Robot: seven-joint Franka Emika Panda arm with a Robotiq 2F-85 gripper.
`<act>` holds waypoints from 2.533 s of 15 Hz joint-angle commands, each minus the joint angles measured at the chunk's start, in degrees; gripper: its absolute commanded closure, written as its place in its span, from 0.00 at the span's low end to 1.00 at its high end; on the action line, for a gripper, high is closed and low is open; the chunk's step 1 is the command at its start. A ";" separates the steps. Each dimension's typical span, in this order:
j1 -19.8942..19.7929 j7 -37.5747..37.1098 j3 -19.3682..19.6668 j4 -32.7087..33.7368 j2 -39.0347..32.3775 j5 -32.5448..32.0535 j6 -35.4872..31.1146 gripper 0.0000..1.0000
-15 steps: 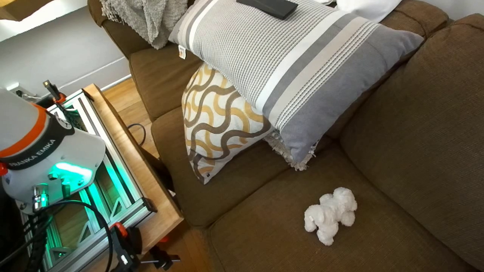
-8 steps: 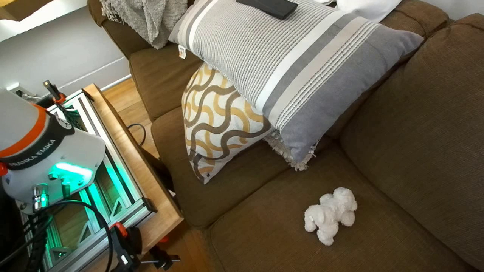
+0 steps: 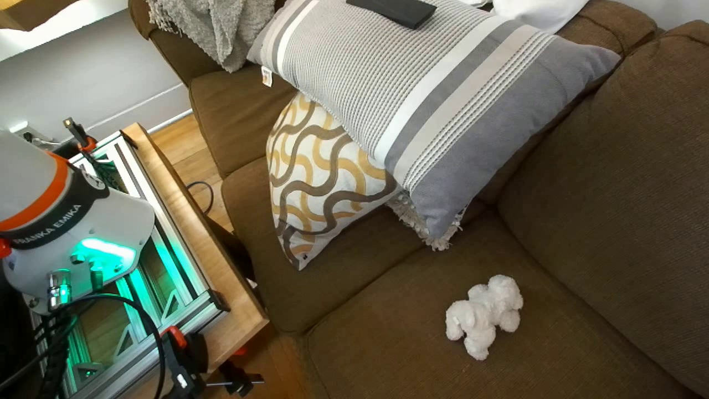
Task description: Put the black remote on the black hanger
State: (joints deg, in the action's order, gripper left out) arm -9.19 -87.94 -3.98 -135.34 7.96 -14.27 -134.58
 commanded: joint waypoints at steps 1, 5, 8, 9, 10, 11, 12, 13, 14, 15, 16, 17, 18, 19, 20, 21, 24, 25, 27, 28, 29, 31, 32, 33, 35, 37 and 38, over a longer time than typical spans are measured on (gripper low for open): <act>1.35 0.02 1.54 0.98 -1.04 -0.41 0.44 0.00; 1.58 3.92 3.53 5.88 -7.04 1.86 -0.87 0.00; 2.02 6.83 5.09 9.73 -11.98 4.43 -2.22 0.00; 2.19 8.83 5.51 11.13 -13.80 6.59 -3.39 0.00; 2.35 10.14 5.78 12.24 -15.06 8.21 -3.87 0.00; 2.57 11.40 6.00 13.66 -16.35 9.79 -4.53 0.01; 2.83 12.32 6.18 14.61 -17.34 11.09 -4.95 0.04; 3.17 13.01 6.30 15.71 -17.87 12.24 -4.64 0.04; 3.45 13.81 6.43 16.67 -18.49 13.33 -4.19 0.05; 3.89 14.49 6.41 17.15 -18.46 14.10 -2.94 0.05; 4.23 14.99 6.45 17.62 -18.61 14.88 -2.18 0.07; 4.58 15.47 6.43 17.32 -18.22 15.41 -1.47 0.07; 4.93 15.65 6.50 17.23 -18.03 15.55 -0.84 0.06; 5.33 15.44 6.64 16.29 -17.56 15.26 -0.81 0.04; 5.62 15.10 6.79 15.99 -17.36 14.98 -0.55 0.03; 5.94 14.23 7.01 15.36 -17.58 14.53 -1.64 0.01; 6.63 12.64 7.76 14.85 -18.39 13.67 -3.25 0.00; 6.81 12.15 8.05 14.89 -18.53 13.38 -3.21 0.01; 7.05 11.80 8.44 14.80 -18.58 13.19 -3.22 0.04; 7.15 11.60 8.62 14.77 -18.56 13.08 -2.95 0.06; 7.21 11.42 8.83 14.57 -18.36 12.90 -2.88 0.06; 7.27 11.23 9.09 14.37 -18.67 12.95 -3.87 0.05; 7.35 11.07 9.26 14.40 -18.81 12.81 -4.21 0.07; 7.39 10.88 9.43 14.67 -19.04 12.67 -4.30 0.06; 7.34 10.80 9.65 14.81 -19.06 12.86 -4.78 0.06; 7.40 10.51 9.90 14.99 -19.35 12.68 -4.97 0.10; 7.44 10.47 9.96 15.01 -19.49 12.63 -5.06 0.13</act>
State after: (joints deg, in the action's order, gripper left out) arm -2.53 -75.94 4.96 -120.06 -10.98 -0.88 -138.23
